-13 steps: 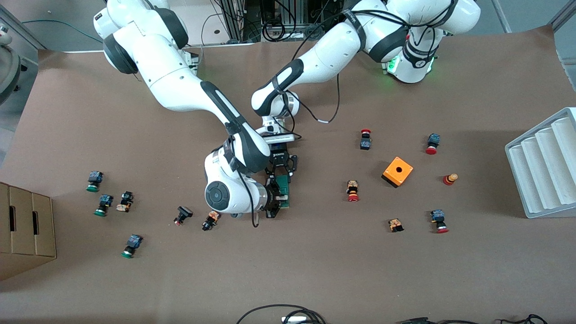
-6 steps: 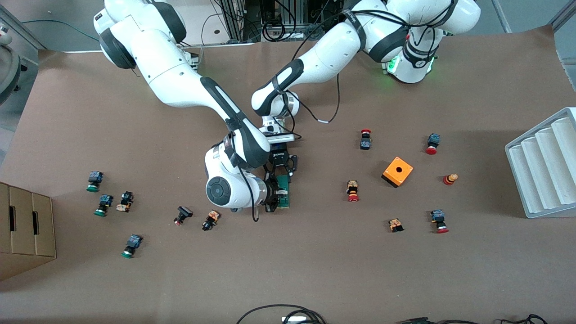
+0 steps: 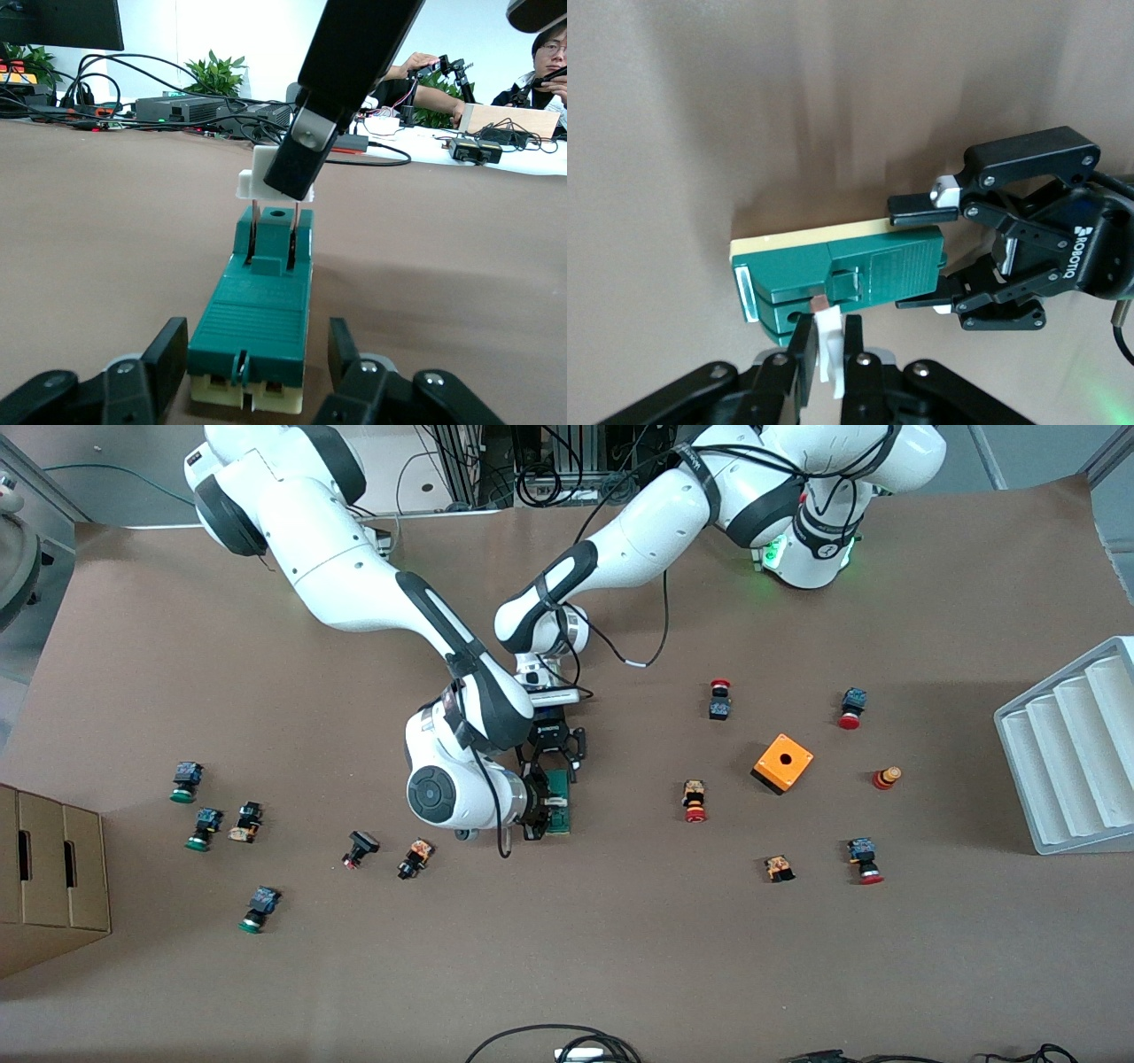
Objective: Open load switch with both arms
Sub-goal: 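Lift the white lever up with the right gripper, then fold the white lever over onto the switch body with the right gripper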
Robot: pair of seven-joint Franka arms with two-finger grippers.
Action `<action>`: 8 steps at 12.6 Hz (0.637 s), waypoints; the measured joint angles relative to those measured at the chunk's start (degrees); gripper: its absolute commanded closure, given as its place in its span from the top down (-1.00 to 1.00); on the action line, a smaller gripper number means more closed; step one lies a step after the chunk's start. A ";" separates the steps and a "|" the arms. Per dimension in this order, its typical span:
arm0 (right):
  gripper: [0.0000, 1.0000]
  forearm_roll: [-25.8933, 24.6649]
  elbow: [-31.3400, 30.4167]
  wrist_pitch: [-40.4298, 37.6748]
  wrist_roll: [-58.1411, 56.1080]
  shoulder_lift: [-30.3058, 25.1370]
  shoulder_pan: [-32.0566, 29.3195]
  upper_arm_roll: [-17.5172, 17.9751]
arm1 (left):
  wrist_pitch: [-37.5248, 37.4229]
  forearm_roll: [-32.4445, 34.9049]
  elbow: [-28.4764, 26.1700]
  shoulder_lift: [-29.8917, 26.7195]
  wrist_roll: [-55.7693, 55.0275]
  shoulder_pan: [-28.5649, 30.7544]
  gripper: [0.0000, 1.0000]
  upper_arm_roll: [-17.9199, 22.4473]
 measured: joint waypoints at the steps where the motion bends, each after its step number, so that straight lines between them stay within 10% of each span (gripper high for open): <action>1: -0.66 0.00 -0.01 0.01 -0.01 -0.01 0.02 -0.02 | 0.00 0.00 0.00 0.00 0.00 0.00 0.43 0.00; 8: -0.65 0.00 -0.39 0.44 -0.33 -0.24 0.13 -0.02 | 0.01 0.00 0.00 0.04 0.00 0.00 0.23 0.00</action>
